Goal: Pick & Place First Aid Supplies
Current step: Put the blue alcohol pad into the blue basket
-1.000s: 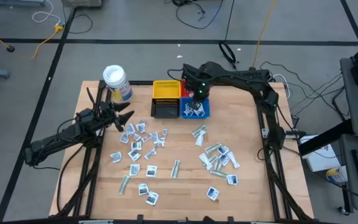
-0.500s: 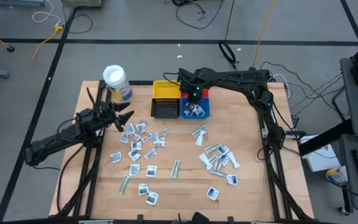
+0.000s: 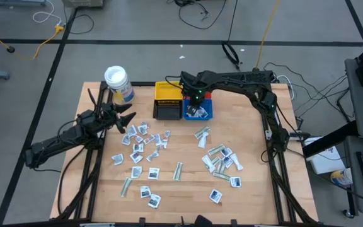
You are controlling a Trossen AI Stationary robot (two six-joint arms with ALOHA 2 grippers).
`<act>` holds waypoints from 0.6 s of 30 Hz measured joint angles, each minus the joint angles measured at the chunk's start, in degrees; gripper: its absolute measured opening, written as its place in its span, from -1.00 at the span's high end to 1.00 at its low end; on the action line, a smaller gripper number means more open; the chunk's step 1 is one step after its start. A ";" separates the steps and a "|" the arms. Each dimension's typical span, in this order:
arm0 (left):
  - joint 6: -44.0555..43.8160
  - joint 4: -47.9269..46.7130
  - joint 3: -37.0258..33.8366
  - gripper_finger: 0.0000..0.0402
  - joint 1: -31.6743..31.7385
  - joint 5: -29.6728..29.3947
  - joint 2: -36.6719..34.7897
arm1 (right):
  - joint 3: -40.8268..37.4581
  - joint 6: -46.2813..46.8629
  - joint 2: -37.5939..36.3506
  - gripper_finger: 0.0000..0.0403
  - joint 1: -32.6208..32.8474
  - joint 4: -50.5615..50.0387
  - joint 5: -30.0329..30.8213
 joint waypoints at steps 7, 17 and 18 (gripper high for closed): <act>0.01 0.00 0.02 -0.52 0.00 -0.02 -0.02 | 0.00 4.19 -1.23 -0.04 -0.02 -1.10 0.25; 0.00 0.00 0.02 -0.52 -0.02 -0.02 0.00 | 0.00 33.92 -3.81 -0.11 -0.67 -6.92 1.91; 0.00 0.00 0.01 -0.52 -0.01 0.00 -0.02 | 0.02 35.72 -4.02 -0.11 -0.70 -7.66 2.24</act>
